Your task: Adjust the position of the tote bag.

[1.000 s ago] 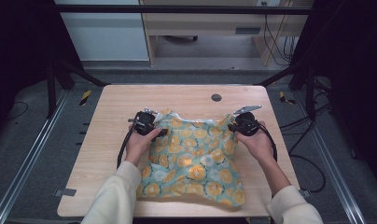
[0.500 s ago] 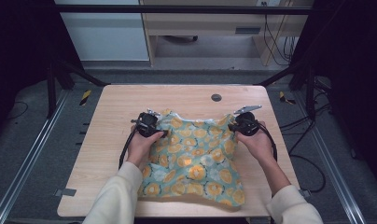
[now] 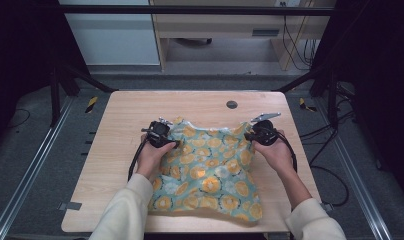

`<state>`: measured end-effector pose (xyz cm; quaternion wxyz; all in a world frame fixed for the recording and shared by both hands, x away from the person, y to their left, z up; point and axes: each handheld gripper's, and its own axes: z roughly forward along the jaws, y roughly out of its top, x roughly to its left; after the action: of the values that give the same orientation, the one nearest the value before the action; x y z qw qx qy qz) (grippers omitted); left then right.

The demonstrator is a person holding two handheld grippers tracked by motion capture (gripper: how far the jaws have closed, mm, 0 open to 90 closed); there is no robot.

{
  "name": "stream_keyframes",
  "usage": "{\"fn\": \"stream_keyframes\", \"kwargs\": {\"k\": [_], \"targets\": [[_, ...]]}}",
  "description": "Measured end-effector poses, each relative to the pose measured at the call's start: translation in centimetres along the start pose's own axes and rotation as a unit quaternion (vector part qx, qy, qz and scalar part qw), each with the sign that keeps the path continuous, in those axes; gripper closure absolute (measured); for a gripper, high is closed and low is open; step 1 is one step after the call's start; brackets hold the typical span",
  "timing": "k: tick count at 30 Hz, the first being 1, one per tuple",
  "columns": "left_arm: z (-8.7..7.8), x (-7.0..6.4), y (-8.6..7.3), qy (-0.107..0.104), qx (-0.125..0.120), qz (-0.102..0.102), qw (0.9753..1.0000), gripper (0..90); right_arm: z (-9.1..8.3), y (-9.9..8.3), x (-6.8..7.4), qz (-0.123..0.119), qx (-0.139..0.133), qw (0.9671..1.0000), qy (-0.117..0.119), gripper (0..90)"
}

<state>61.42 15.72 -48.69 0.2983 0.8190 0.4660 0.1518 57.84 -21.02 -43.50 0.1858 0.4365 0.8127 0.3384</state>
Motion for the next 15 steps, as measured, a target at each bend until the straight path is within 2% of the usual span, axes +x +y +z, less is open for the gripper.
{"fn": "stream_keyframes", "kwargs": {"k": [6, 9, 10, 11, 12, 13, 15], "targets": [[0.1, -0.19, -0.04, 0.007, 0.003, 0.007, 0.9999, 35.4, 0.02, -0.02, -0.03, 0.002, 0.001, 1.0, 0.0, 85.6], [0.09, -0.31, -0.07, 0.017, 0.003, 0.011, 0.9998, 37.2, 0.0, -0.03, -0.04, 0.0, 0.003, 1.0, 0.001, 85.6], [0.05, -0.38, -0.07, 0.022, 0.005, 0.016, 0.9996, 38.9, 0.0, -0.03, -0.03, 0.001, 0.003, 1.0, 0.001, 85.6], [0.02, -0.41, -0.1, 0.024, 0.004, 0.015, 0.9996, 44.8, 0.0, -0.03, -0.12, 0.001, 0.001, 1.0, 0.001, 85.6], [-0.03, -0.45, -0.12, 0.025, 0.003, 0.014, 0.9996, 44.8, 0.0, -0.03, -0.12, 0.001, 0.001, 1.0, 0.001, 85.6], [-0.16, -0.56, -0.11, 0.026, 0.005, 0.016, 0.9995, 52.4, -0.01, -0.04, -0.2, 0.001, 0.002, 1.0, 0.0, 85.6], [-0.21, -0.64, -0.12, 0.025, 0.005, 0.018, 0.9995, 60.9, 0.0, -0.08, -0.26, 0.003, 0.002, 1.0, -0.001, 85.6]]}}
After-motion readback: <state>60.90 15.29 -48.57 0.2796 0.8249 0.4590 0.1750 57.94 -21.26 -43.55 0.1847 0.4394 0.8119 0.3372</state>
